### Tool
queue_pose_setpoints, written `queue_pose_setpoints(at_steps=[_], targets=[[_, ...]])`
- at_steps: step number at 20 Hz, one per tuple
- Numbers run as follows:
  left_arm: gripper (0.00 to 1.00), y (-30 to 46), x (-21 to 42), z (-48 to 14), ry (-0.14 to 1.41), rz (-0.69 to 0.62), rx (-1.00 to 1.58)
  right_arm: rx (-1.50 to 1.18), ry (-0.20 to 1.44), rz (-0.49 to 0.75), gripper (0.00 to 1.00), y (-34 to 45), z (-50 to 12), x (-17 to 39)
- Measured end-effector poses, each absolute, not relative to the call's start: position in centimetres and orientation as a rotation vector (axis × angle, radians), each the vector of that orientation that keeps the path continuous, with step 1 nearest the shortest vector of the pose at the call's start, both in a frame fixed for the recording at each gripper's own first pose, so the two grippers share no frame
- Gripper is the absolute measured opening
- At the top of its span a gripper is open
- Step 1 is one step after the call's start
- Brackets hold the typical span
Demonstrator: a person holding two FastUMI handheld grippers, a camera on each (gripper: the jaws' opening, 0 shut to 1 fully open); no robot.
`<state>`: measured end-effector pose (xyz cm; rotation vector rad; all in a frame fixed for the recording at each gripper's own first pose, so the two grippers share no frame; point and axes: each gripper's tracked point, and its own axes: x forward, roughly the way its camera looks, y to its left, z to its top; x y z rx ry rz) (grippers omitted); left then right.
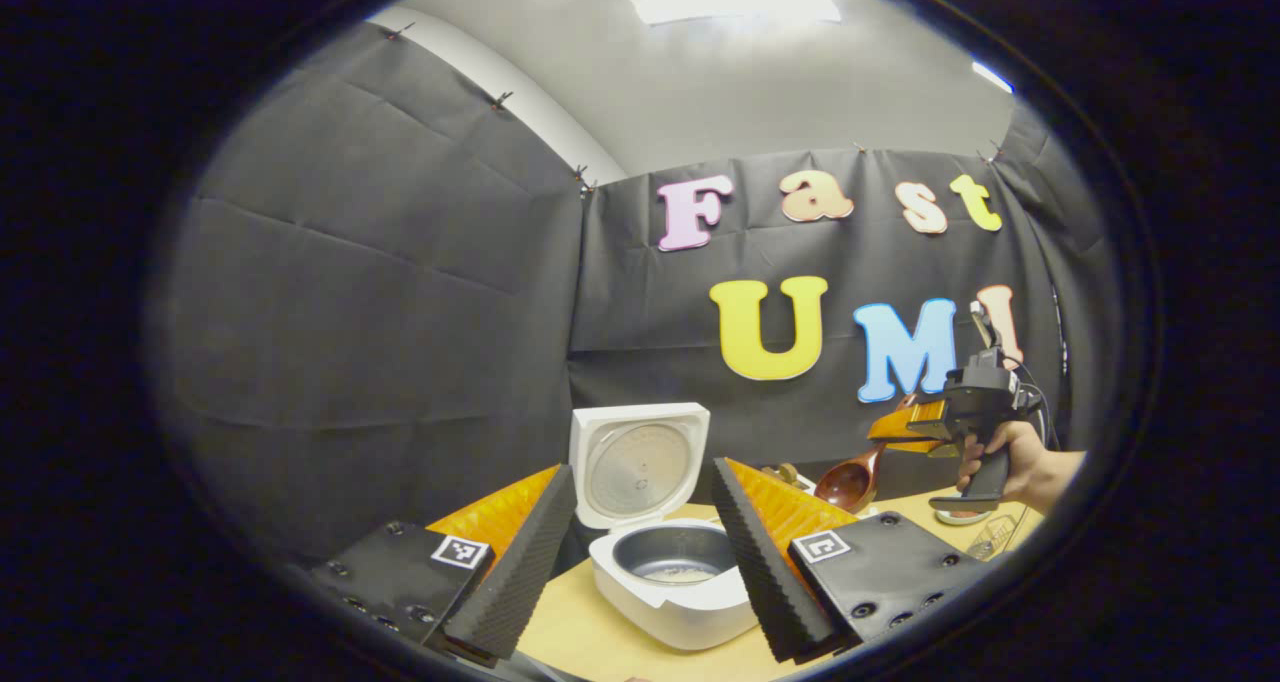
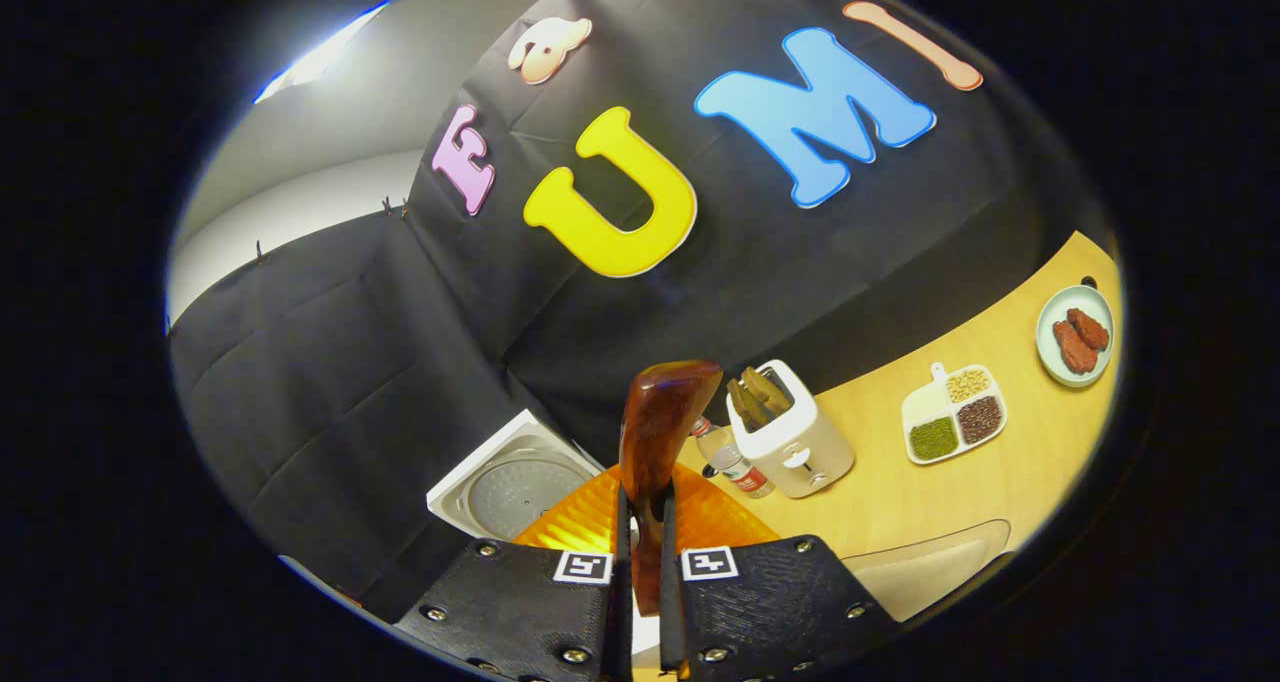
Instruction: Close the left gripper, press the button to open the rice cooker; take a wooden spoon from the chopstick holder with the right hand, scoop a spoonful of rice and pour it into the rice cooker, then put the wooden spoon back into the chopstick holder.
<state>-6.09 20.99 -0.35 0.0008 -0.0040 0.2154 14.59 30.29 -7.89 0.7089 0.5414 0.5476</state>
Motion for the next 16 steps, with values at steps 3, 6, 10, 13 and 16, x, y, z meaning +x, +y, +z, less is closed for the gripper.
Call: queue_pose_setpoints(at_steps=[3,6,10,13,16], targets=[[0.95,18.6,-4.7,0.1,-0.016,0.170,-0.011,0.680,0.522,0.493,0.11,26.4,-8.1,14.7],[0.95,16.5,-3.6,0.4,-0.030,0.138,-0.017,0.655,0.504,0.437,0.11,22.3,-8.1,14.5],[0.95,13.8,-2.7,0.9,-0.042,0.103,-0.035,0.620,0.488,0.372,0.11,17.3,-8.9,14.5],[0.94,11.9,-2.2,1.4,-0.050,0.078,-0.034,0.593,0.483,0.316,0.11,13.4,-9.5,14.2],[0.94,10.3,-1.7,1.8,-0.055,0.059,-0.029,0.587,0.480,0.265,0.11,10.2,-10.4,13.9]])
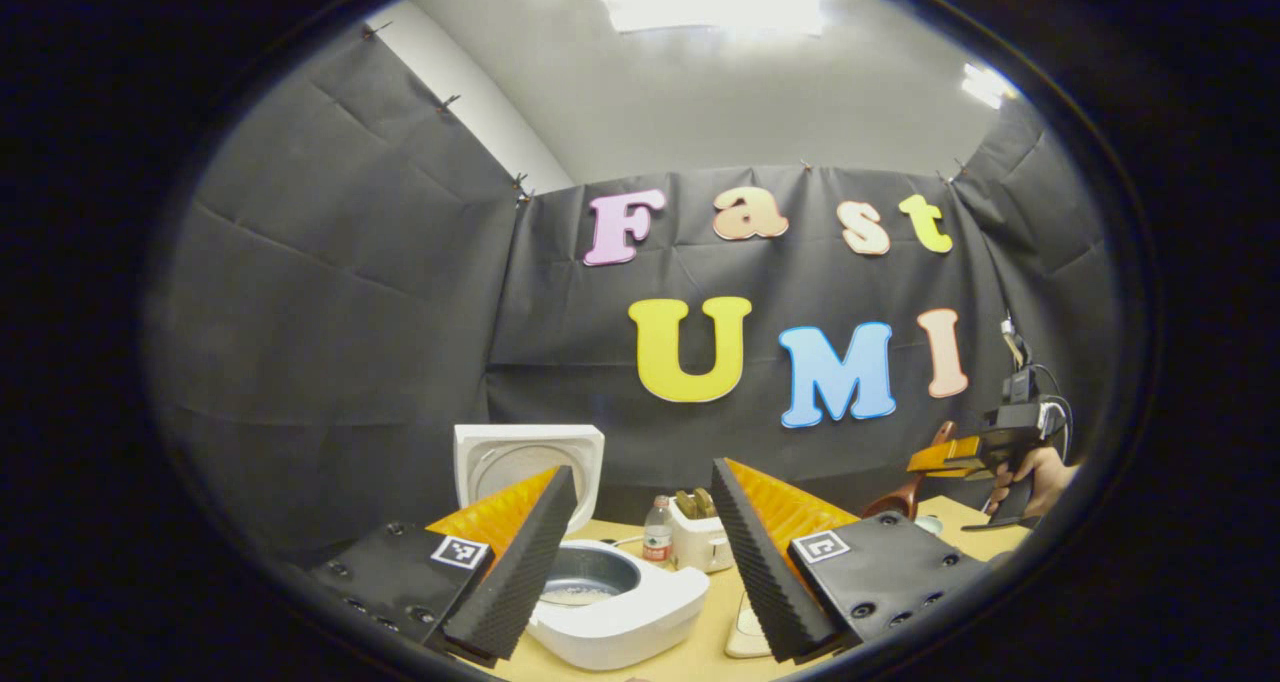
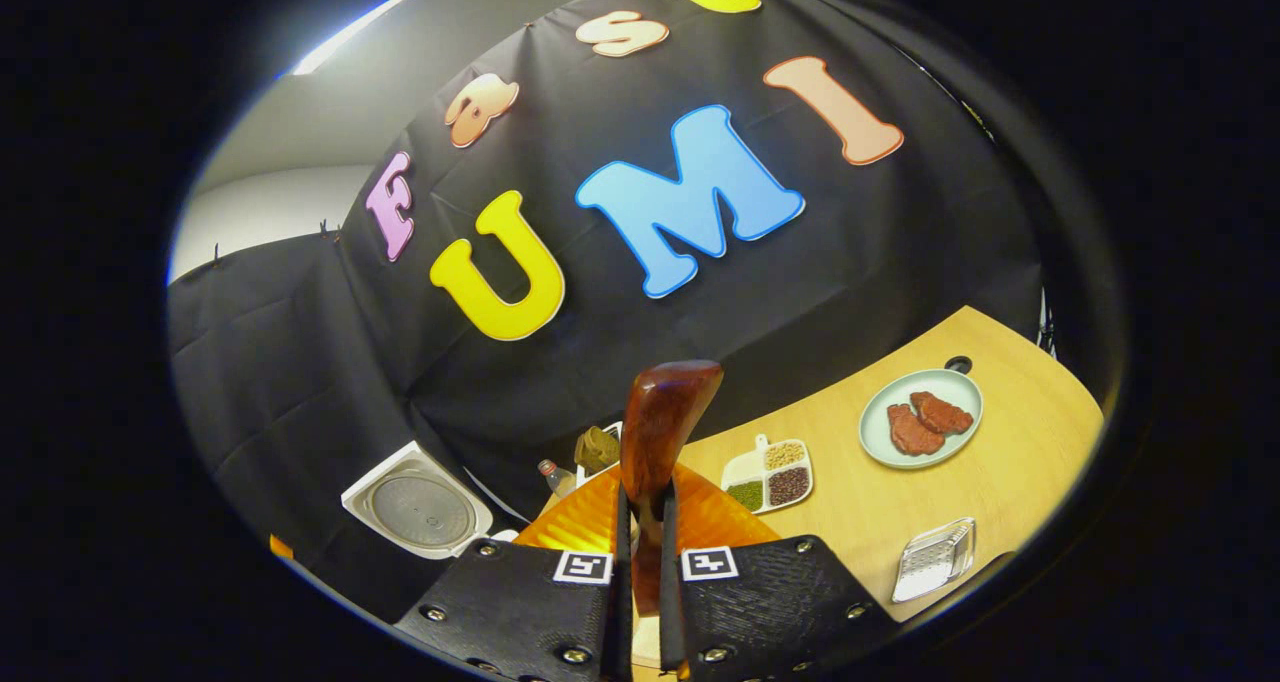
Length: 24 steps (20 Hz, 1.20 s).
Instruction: Close the left gripper, press the button to open the rice cooker; take a wooden spoon from the chopstick holder with the right hand, scoop a spoonful of rice and pour it into the rice cooker, then put the wooden spoon back into the chopstick holder.
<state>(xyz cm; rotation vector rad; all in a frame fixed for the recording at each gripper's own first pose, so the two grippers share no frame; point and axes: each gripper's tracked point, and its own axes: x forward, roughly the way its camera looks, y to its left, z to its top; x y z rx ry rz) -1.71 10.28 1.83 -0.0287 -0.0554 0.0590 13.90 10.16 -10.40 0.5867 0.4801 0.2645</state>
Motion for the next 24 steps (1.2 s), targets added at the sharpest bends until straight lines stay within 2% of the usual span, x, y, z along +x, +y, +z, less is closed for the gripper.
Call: queue_pose_setpoints(at_steps=[16,24], targets=[[0.94,2.5,-0.9,2.8,-0.047,-0.040,0.019,0.453,0.535,0.018,0.11,-3.8,-19.3,11.0],[0.95,1.6,-1.2,3.1,-0.040,-0.041,0.049,0.469,0.633,-0.062,0.11,-5.8,-25.0,9.0]])
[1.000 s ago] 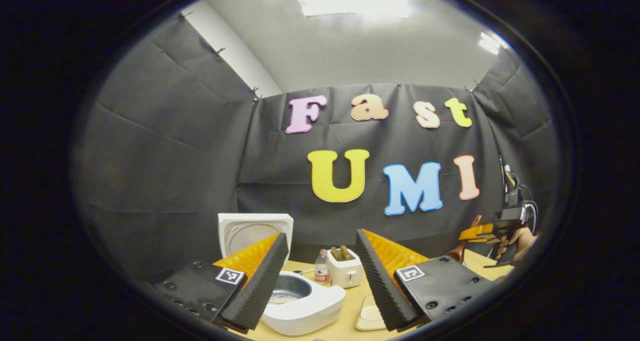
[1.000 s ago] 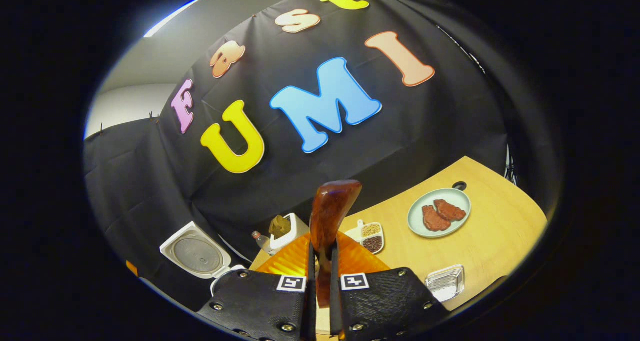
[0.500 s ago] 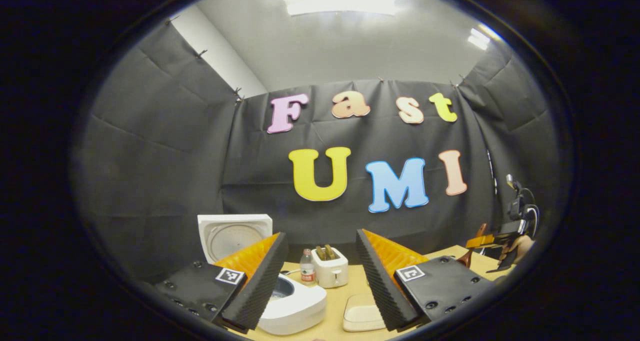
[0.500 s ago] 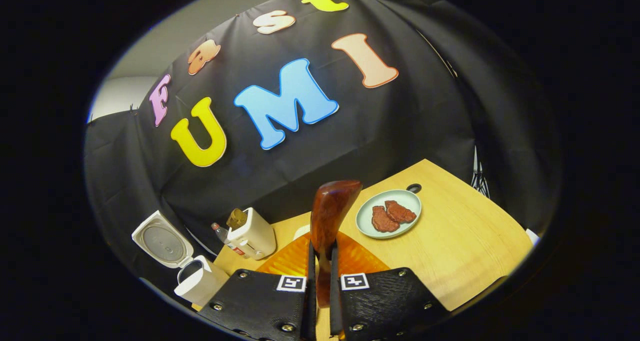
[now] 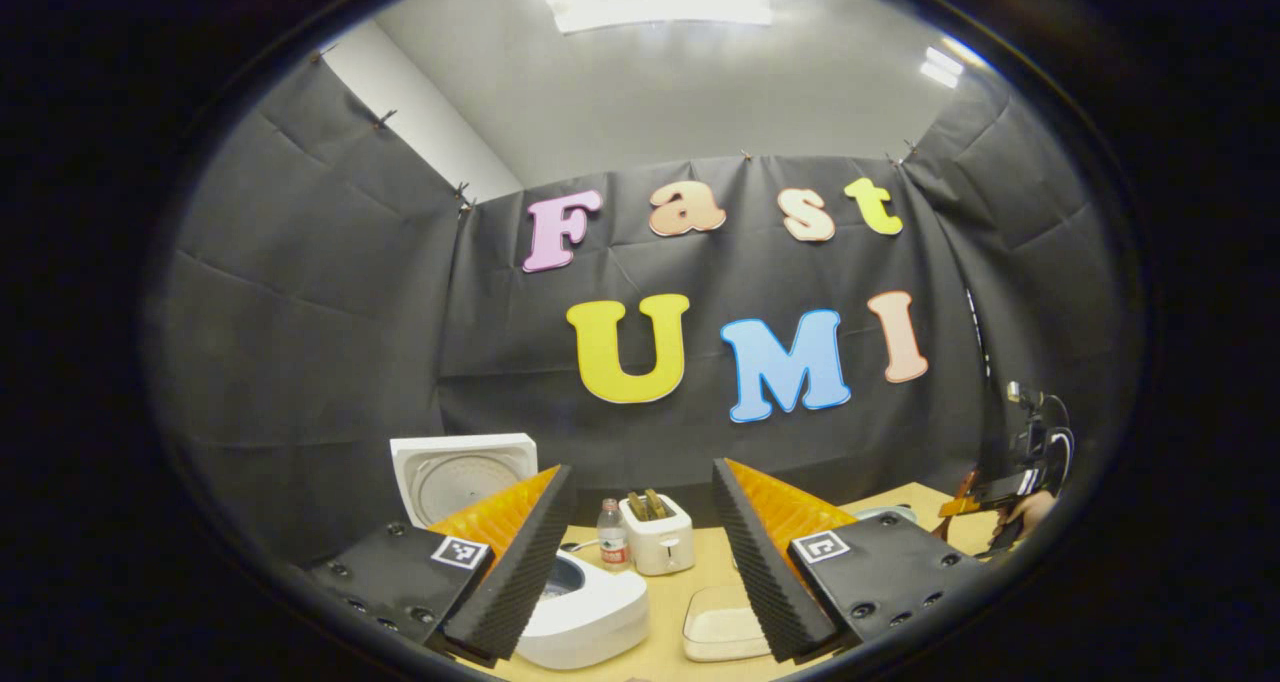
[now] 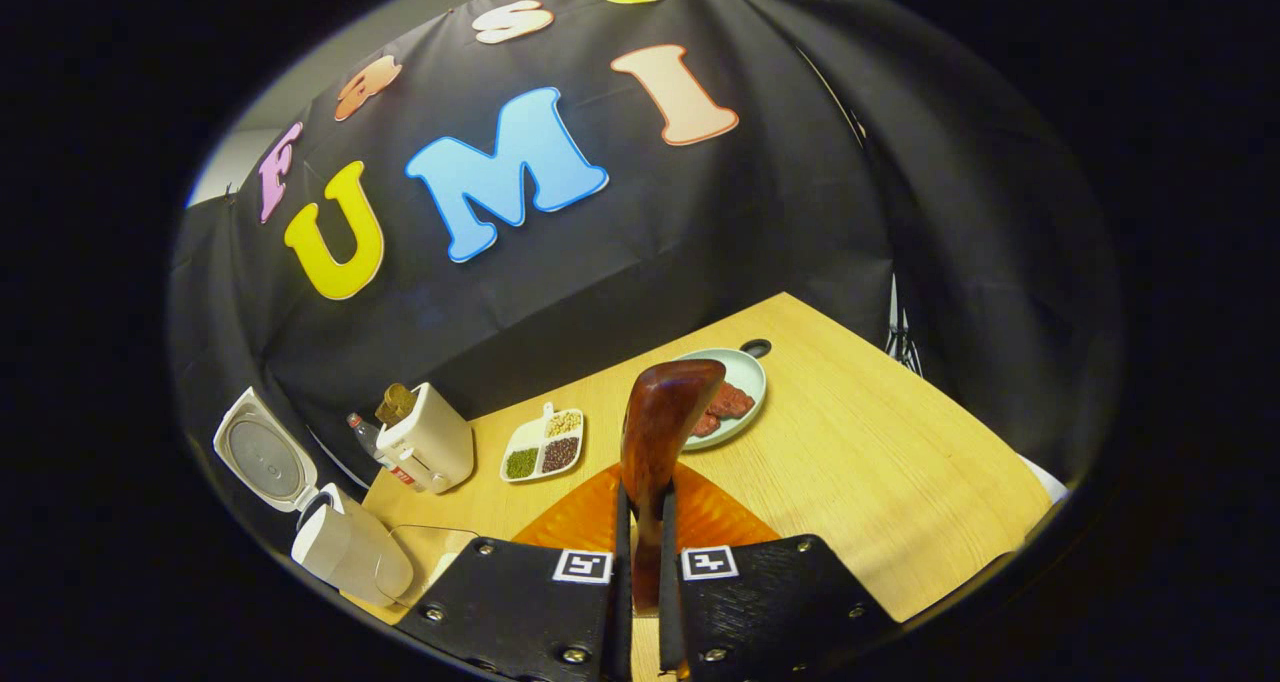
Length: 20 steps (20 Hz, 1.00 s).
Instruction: Close the left gripper, press the button to open the rice cooker; take a wooden spoon from the chopstick holder with the right hand, scoop a spoonful of rice and pour it into the rice cooker, then put the wooden spoon back into the chopstick holder.
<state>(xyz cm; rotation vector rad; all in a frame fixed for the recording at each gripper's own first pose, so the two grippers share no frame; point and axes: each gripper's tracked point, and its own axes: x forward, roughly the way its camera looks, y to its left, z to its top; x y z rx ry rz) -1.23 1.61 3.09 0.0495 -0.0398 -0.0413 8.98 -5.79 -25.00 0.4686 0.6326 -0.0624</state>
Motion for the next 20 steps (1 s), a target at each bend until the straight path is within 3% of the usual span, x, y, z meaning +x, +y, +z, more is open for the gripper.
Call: queue_pose_setpoints(at_steps=[8,10,11,12,14,20], targets=[[0.95,2.0,-1.0,3.1,-0.045,-0.036,0.052,0.557,0.705,-0.077,0.17,-5.9,-27.6,6.5],[0.95,2.1,-0.9,2.9,-0.046,-0.033,0.046,0.518,0.675,-0.088,0.31,-6.7,-26.9,6.8],[0.95,2.2,-0.7,2.9,-0.043,-0.032,0.044,0.485,0.658,-0.090,0.47,-7.7,-26.5,6.1],[0.95,2.4,-0.5,2.9,-0.042,-0.031,0.042,0.448,0.634,-0.089,0.48,-8.1,-25.9,6.1],[0.95,2.9,-0.2,2.6,-0.038,-0.021,0.047,0.354,0.579,-0.108,1.00,-8.9,-23.8,6.4],[0.95,6.9,2.3,2.5,-0.036,0.058,0.053,0.136,0.413,-0.123,0.98,-10.3,-16.6,5.7]])
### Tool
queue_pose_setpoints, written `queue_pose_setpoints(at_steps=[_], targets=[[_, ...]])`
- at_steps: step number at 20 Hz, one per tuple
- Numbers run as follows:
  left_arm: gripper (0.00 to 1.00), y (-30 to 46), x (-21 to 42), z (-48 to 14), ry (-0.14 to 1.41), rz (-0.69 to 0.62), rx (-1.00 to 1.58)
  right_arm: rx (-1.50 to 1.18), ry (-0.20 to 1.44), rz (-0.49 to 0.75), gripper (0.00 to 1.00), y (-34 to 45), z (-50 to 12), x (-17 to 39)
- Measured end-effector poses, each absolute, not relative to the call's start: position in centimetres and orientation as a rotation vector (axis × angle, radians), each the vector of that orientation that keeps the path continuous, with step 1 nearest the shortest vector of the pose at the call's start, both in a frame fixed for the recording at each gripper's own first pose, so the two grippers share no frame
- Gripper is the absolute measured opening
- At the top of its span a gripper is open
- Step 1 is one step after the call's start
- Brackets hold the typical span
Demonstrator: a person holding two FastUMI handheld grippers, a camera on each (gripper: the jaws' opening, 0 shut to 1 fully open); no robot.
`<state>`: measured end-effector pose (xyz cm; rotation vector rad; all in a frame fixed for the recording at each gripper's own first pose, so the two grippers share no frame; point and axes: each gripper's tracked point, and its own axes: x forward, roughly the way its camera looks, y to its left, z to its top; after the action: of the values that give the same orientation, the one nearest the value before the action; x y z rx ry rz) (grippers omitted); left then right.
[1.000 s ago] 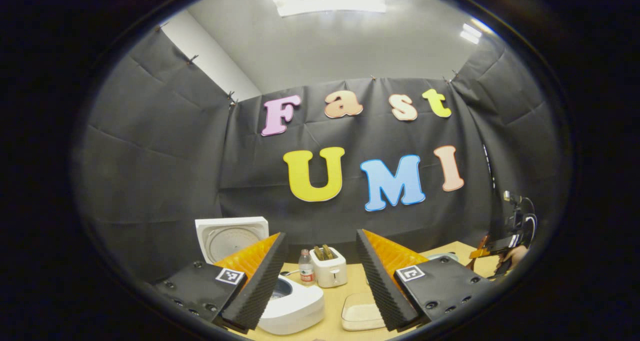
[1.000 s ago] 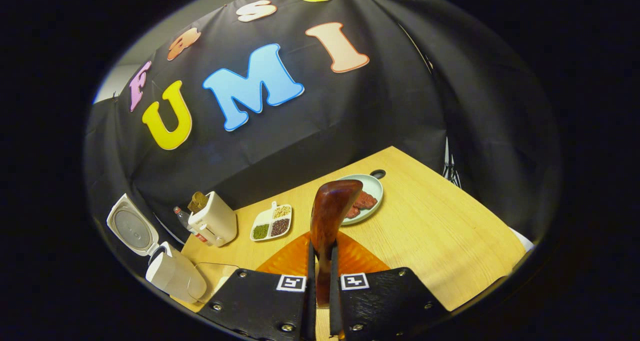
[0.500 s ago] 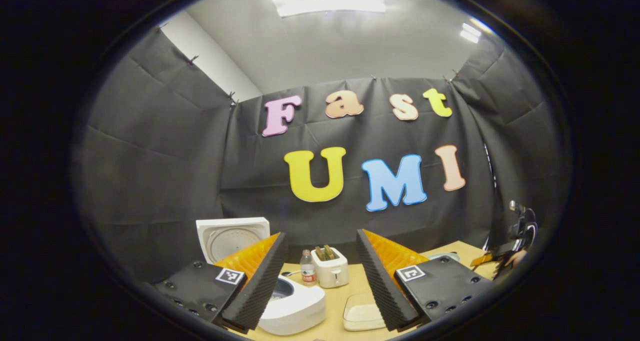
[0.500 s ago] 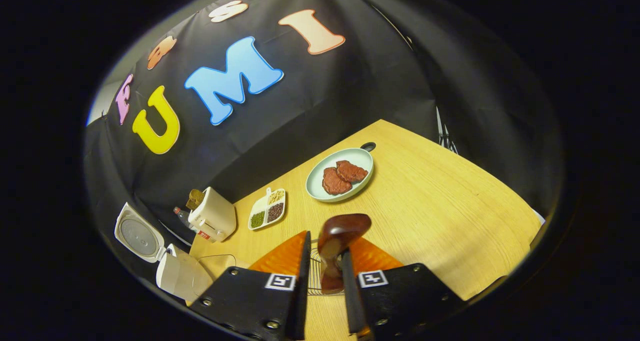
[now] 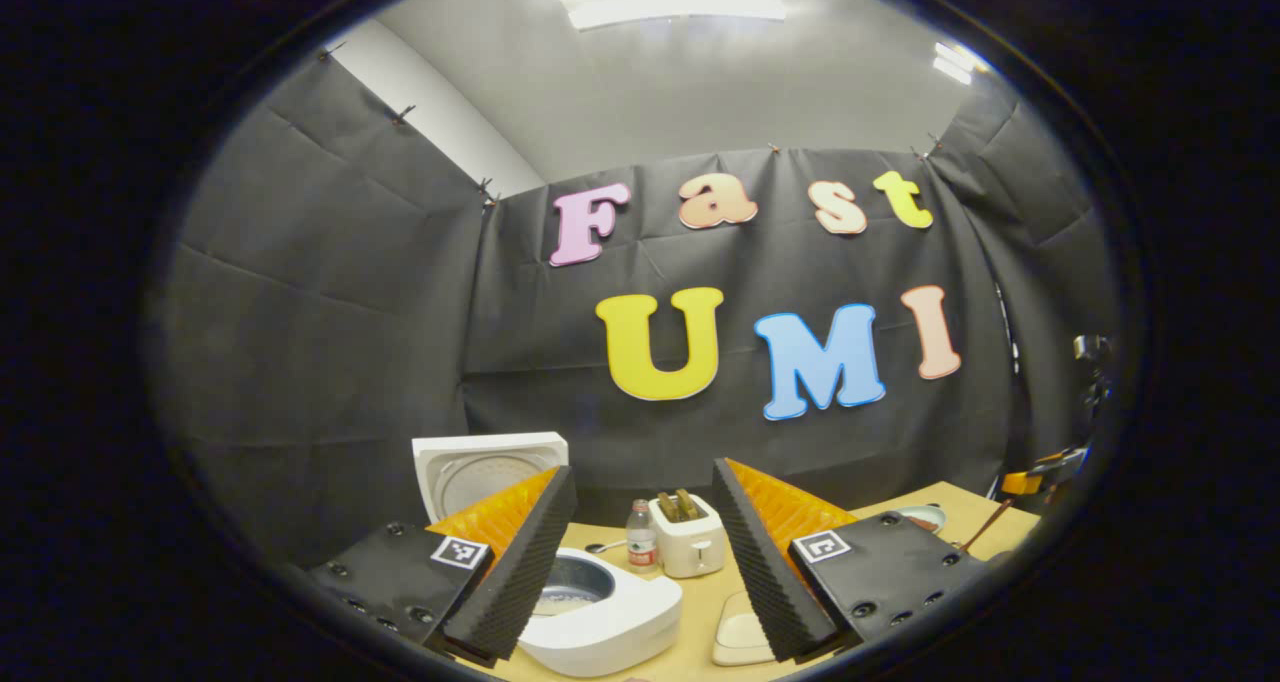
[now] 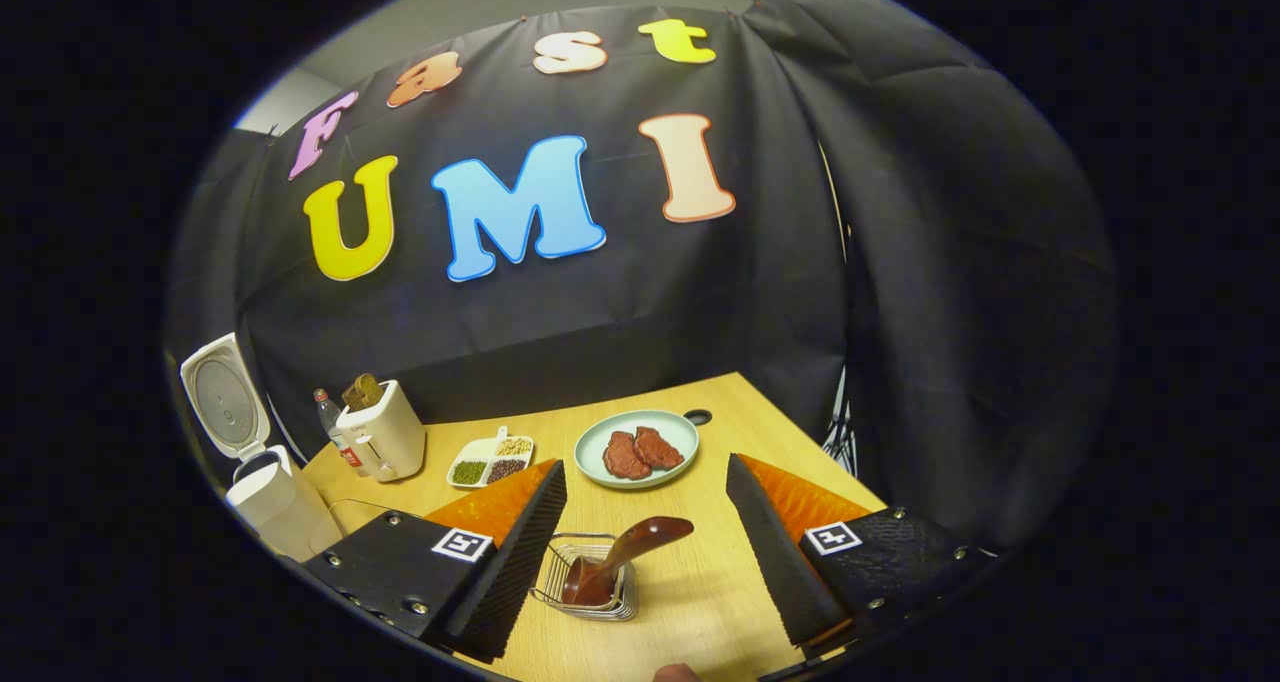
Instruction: Close the left gripper, press the button to open the rice cooker; take a wooden spoon from the chopstick holder with the right hand, scoop a spoonful of rice and pour it into the rice cooker, then put the wooden spoon back into the chopstick holder.
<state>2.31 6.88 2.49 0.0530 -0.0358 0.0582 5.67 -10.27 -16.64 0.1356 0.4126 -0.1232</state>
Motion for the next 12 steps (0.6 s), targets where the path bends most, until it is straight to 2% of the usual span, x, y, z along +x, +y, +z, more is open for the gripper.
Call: queue_pose_setpoints(at_steps=[12], targets=[[0.95,20.0,13.4,6.3,-0.055,0.305,0.134,0.076,0.223,-0.130,0.98,-6.8,-7.6,2.8]])
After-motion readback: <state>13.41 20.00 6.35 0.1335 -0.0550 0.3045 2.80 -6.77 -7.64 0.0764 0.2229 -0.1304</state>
